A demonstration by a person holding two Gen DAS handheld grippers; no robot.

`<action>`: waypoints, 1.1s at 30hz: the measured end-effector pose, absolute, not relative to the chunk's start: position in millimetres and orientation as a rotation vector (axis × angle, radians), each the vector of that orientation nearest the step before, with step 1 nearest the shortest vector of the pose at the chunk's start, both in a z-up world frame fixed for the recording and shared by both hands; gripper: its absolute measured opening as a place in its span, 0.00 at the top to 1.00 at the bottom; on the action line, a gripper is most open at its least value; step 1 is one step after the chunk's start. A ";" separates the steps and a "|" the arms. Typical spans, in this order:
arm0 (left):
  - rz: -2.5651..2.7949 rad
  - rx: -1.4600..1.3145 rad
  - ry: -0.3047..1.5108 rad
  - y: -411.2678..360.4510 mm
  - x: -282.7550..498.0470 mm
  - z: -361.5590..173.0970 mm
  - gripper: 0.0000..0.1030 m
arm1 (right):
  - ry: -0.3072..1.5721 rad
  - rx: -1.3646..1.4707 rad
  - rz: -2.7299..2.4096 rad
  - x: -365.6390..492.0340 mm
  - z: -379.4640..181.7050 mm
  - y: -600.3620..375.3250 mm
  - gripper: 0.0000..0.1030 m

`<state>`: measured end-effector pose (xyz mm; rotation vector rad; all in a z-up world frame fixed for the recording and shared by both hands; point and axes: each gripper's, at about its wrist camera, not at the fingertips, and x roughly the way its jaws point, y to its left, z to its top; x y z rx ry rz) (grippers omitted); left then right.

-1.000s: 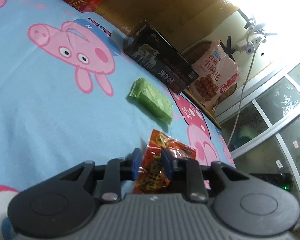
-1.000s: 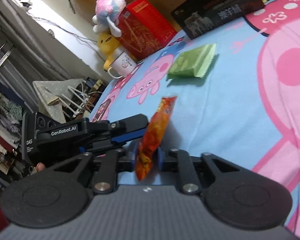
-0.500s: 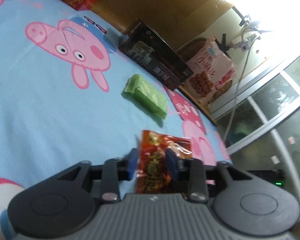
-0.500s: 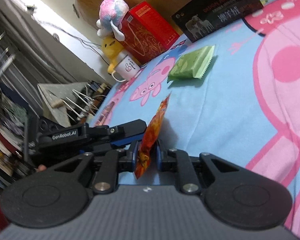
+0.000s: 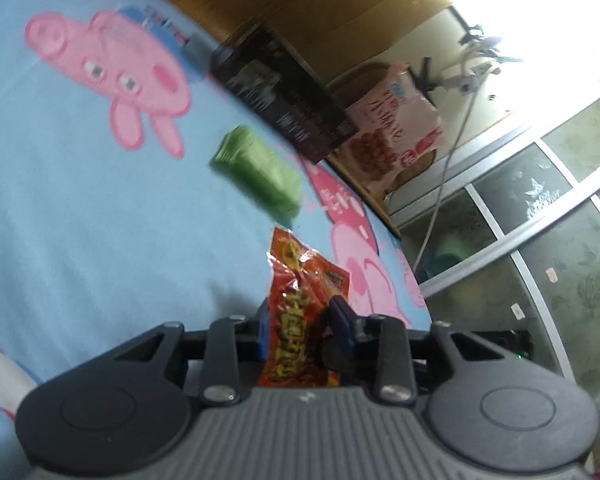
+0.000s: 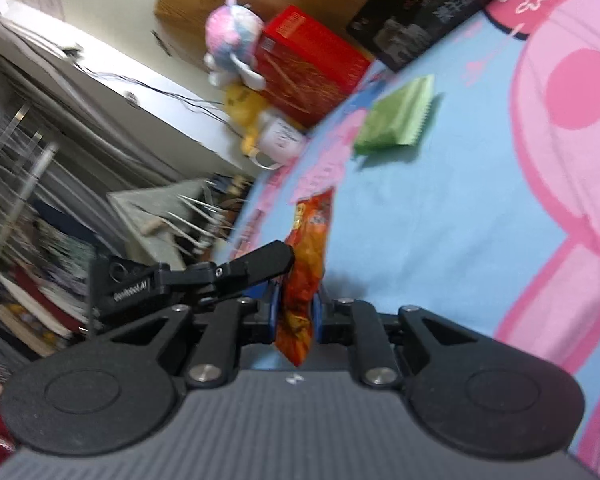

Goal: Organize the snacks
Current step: 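Carry the orange bag with both tools over the tin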

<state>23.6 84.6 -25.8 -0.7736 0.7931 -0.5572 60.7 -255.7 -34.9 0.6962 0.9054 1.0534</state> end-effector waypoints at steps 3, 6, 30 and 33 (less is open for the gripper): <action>-0.558 -0.785 0.806 86.0 26.5 -29.2 0.74 | 0.889 0.618 1.033 58.1 -31.3 -255.6 0.77; -0.560 -0.784 0.808 87.3 26.8 -30.0 0.74 | 0.867 0.569 1.022 56.3 -29.6 -255.4 0.76; -0.555 -0.697 0.796 80.8 25.4 -22.6 0.75 | 0.801 0.384 1.005 47.6 -23.2 -247.3 0.75; -0.555 -0.703 0.800 81.9 27.0 -23.7 0.75 | 0.820 0.421 1.011 49.5 -25.5 -251.3 0.75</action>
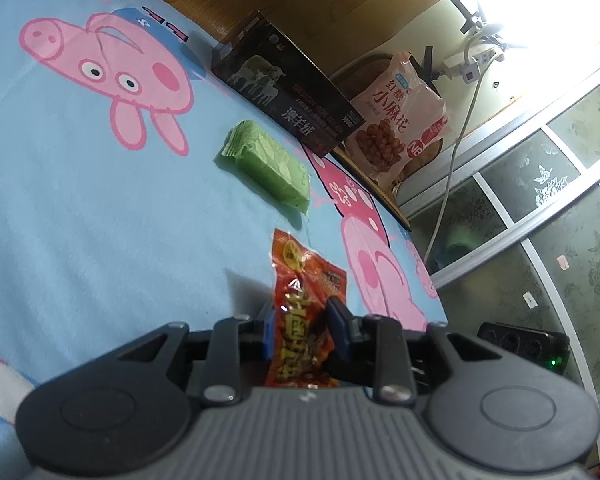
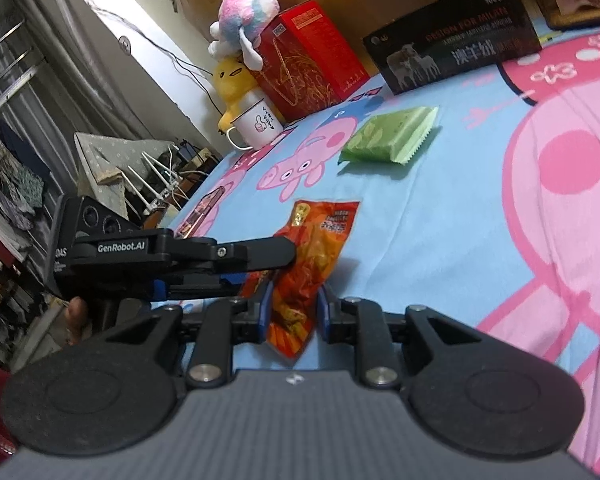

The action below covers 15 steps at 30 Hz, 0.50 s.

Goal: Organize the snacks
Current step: 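Carry the orange bag with both tools over the tin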

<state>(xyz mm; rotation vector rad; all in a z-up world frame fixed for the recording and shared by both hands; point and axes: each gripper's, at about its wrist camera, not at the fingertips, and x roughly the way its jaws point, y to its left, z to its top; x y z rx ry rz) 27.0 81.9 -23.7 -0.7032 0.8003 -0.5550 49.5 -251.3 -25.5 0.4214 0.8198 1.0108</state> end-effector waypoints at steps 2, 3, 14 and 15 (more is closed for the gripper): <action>-0.556 -0.700 0.801 83.0 27.6 -24.4 0.75 | 0.827 0.438 1.014 50.3 -26.3 -254.2 0.75; -0.556 -0.698 0.801 83.4 27.5 -24.6 0.75 | 0.830 0.446 1.015 50.8 -26.8 -255.6 0.75; -0.546 -0.667 0.803 79.7 27.8 -20.8 0.76 | 0.789 0.360 0.999 42.7 -22.3 -254.8 0.84; -0.544 -0.666 0.803 78.8 27.4 -19.8 0.76 | 0.783 0.348 0.993 42.0 -21.6 -254.1 0.84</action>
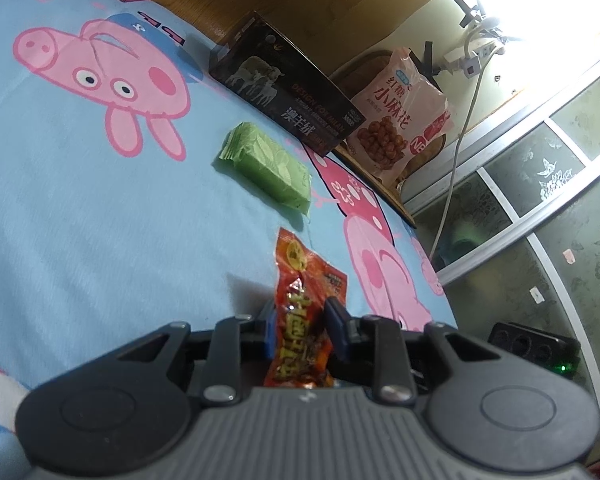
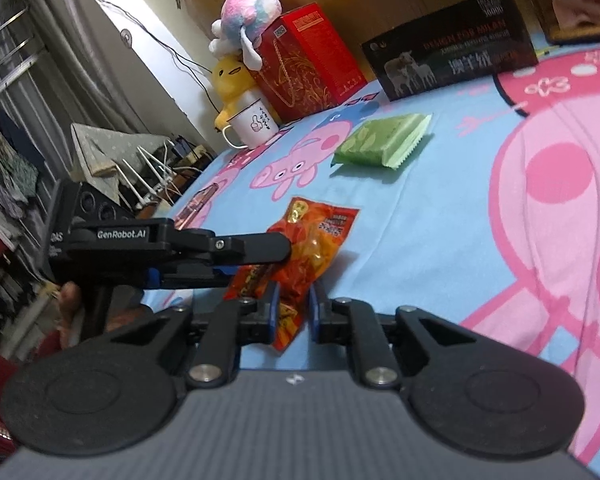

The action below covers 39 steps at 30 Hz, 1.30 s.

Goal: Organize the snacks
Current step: 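Carry the orange bag with both tools over the tin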

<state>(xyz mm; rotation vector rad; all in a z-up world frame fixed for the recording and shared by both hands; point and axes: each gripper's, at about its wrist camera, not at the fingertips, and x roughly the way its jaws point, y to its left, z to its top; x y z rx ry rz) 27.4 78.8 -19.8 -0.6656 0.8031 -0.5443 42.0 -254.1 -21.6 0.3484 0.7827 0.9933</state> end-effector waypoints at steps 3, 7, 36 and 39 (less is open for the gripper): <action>-0.550 -0.657 0.797 77.6 28.1 -16.2 0.76 | 0.771 0.327 0.974 41.5 -19.3 -252.5 0.85; -0.560 -0.629 0.779 75.7 32.7 -5.8 0.76 | 0.754 0.329 0.965 44.3 -13.2 -253.5 0.85; -0.573 -0.344 0.490 15.4 231.7 182.5 0.74 | 0.477 0.110 0.883 239.8 155.4 -242.1 0.85; -0.549 -0.375 0.535 14.8 262.8 157.5 0.74 | 0.504 0.094 0.851 269.6 142.7 -232.8 0.85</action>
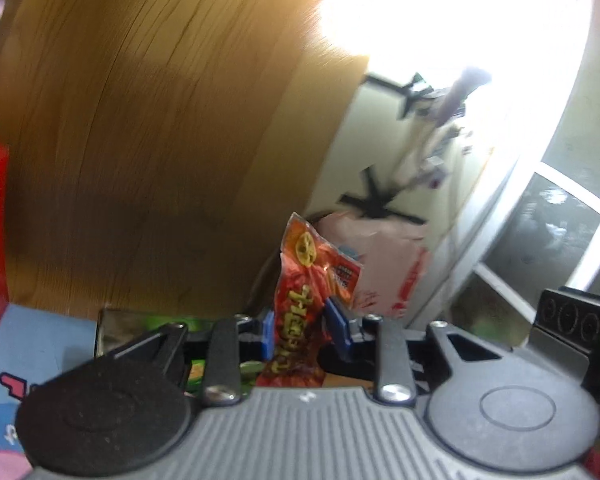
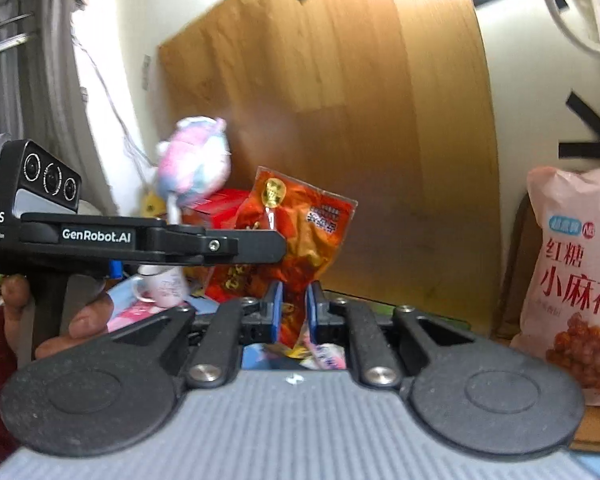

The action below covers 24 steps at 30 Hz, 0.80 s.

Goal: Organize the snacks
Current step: 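Carry the orange bag with both tools over the tin, then open both tools to drop the orange bag into the tin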

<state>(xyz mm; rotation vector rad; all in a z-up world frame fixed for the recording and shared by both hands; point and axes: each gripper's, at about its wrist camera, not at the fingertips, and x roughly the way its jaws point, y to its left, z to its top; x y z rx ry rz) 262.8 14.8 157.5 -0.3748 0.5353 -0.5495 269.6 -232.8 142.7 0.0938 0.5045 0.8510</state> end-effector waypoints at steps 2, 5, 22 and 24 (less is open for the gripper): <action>-0.530 -0.389 0.579 15.1 279.4 135.1 0.74 | 0.544 0.095 0.832 286.5 120.6 -227.8 0.85; -0.490 -0.393 0.649 15.6 298.9 101.0 0.74 | 0.614 0.106 0.810 308.5 86.0 -218.9 0.85; -0.331 -0.334 0.737 18.9 325.8 61.4 0.65 | 0.597 0.002 0.703 318.3 50.1 -206.6 0.65; -0.314 -0.330 0.699 25.8 313.8 74.2 0.64 | 0.560 0.020 0.692 307.5 58.1 -212.6 0.65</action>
